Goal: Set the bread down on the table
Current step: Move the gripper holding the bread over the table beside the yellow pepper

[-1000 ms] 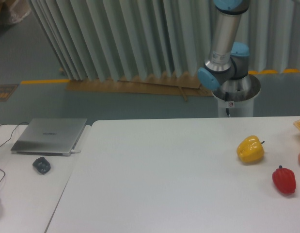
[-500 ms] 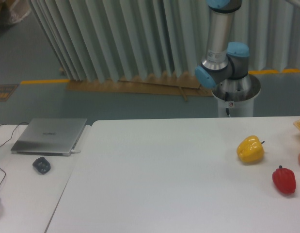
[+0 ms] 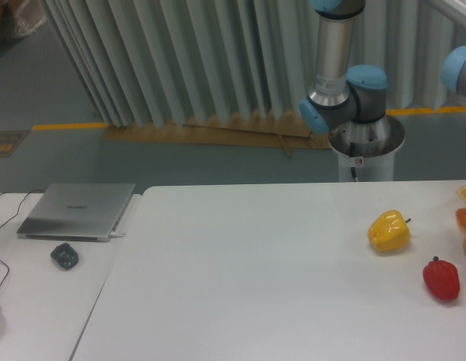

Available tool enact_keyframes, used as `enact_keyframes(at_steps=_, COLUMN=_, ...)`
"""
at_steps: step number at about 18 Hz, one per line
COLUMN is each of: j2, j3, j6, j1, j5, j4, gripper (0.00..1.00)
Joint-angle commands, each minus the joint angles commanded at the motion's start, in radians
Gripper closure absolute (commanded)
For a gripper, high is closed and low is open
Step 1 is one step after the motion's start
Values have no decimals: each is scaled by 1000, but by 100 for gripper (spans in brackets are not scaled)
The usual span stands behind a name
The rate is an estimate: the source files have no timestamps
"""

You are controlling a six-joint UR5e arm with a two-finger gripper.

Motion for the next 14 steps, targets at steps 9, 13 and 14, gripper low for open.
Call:
enact_keyframes(at_steps=9, j2=-3, j3=9, j6=-160, j1=-111, j5=3, j4=21, gripper=57)
enact_keyframes(at_steps=13, j2=2, j3=11, j6=-221, j1=-155, j5=6, j4=21, gripper=57)
enact_keyframes(at_steps=14, j2=5, j3=11, j6=-233, j1=-164, j5=6, j4=21, gripper=57)
